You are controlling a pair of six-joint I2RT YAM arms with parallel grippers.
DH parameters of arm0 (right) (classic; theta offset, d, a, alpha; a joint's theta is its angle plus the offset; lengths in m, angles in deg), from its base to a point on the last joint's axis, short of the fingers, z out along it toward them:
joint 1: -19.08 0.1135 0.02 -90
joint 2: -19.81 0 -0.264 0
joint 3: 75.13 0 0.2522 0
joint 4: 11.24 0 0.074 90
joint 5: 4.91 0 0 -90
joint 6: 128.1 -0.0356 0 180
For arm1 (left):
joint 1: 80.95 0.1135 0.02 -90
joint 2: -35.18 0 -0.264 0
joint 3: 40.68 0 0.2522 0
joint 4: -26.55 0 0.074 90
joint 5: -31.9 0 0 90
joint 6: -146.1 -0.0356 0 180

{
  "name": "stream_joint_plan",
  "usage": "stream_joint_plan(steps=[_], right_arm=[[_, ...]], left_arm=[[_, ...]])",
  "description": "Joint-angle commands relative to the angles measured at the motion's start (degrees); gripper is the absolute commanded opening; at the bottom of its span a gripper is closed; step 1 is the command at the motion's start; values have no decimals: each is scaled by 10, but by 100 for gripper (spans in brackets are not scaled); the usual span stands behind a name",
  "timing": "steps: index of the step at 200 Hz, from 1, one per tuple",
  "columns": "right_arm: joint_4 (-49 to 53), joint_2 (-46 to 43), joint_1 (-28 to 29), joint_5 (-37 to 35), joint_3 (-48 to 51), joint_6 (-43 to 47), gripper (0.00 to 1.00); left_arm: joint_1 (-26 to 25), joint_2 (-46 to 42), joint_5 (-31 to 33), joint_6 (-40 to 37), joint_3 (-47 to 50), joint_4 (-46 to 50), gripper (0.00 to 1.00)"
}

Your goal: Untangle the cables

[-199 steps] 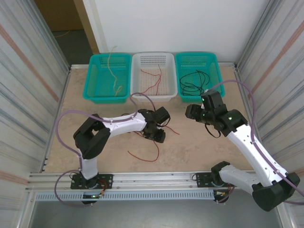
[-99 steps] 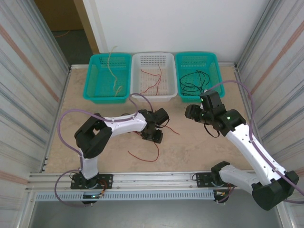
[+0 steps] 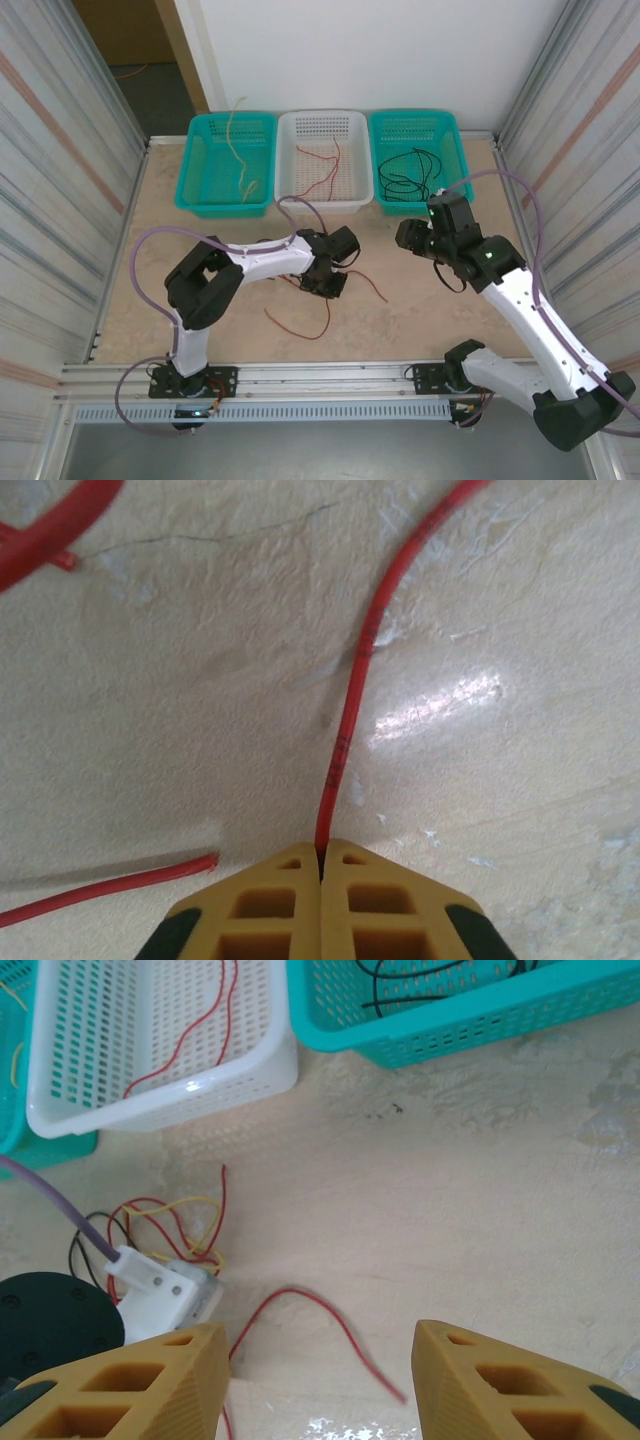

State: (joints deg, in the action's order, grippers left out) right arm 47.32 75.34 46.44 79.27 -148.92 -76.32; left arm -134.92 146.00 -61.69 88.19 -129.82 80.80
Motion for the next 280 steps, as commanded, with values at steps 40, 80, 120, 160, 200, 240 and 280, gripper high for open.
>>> stream_joint_plan(steps=[40,80,120,160,200,240,280], right_arm=[[-16,4,2,56,-49,3,56],[-10,28,68,45,-96,-9,66],[-19,54,94,50,-121,-85,76],[-89,91,113,83,-128,-126,79],[-94,125,119,74,-152,-136,60],[-47,149,129,41,-189,-102,25],[-56,151,131,54,-198,-74,4]], left_arm=[[-5,-114,-44,-11,-3,-52,0],[-4,-251,-58,10,48,-162,0],[-4,-345,-31,17,86,-233,0],[-4,-373,-58,4,97,-259,0],[-5,-393,-60,-13,108,-248,0],[-5,-412,-67,-31,127,-257,0],[-5,-403,-75,-51,125,-254,0]])
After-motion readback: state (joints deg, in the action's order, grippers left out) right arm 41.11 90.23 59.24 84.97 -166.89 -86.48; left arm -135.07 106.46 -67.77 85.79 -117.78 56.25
